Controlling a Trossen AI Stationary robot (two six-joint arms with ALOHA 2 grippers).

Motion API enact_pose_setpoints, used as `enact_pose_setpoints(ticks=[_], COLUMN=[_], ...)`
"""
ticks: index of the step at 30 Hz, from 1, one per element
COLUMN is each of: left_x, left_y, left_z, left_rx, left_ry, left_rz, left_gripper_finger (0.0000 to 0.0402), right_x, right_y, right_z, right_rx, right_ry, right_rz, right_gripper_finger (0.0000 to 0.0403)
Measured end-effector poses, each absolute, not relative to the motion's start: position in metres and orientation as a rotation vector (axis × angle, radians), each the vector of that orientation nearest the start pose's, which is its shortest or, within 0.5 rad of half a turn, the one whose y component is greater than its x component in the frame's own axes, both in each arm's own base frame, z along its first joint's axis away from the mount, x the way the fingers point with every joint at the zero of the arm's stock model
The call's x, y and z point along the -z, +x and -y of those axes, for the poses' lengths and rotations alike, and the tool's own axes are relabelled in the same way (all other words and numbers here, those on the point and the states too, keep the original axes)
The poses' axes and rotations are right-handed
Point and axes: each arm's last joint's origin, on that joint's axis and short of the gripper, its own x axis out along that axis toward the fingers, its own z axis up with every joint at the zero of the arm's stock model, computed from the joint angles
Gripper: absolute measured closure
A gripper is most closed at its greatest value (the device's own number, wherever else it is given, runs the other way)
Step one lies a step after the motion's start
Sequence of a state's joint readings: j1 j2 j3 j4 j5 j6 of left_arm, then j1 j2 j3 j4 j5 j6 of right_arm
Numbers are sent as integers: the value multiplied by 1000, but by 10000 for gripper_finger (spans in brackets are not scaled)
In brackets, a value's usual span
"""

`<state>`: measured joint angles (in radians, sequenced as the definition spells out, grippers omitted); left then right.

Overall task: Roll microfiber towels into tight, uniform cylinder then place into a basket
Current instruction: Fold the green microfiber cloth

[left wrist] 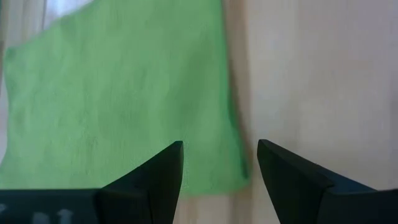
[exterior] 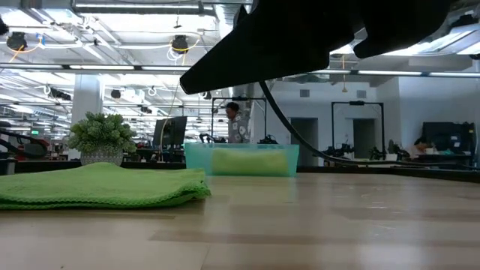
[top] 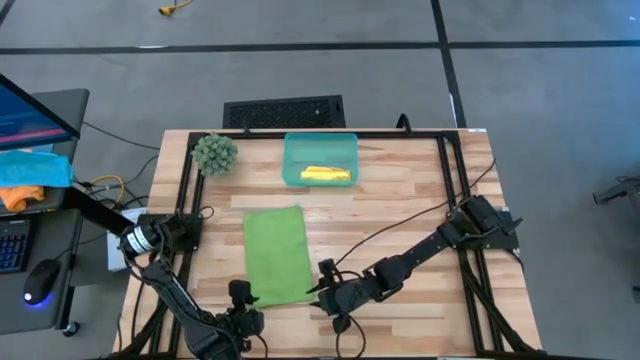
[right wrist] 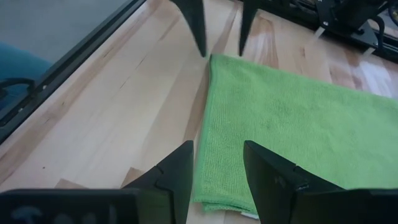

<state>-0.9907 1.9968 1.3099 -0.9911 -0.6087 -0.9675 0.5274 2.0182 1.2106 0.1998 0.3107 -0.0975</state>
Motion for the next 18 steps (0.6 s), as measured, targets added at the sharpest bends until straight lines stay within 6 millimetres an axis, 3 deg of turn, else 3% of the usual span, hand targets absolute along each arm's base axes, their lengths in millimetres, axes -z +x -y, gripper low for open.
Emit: enact_pose_setpoints(ticks=[7, 18], left_x=[-125, -129], left_y=[196, 197], left_z=[271, 278], left_rx=[-304, -257], left_ry=[310, 279], left_rz=[-1136, -1128], left_gripper_finger=[201, 201], right_x=[-151, -151], right_y=[372, 374], right_z=[-205, -201], right_rx=[-229, -219], right_ry=[-328, -324], right_rz=[-560, -562], right_gripper_finger=[239, 239])
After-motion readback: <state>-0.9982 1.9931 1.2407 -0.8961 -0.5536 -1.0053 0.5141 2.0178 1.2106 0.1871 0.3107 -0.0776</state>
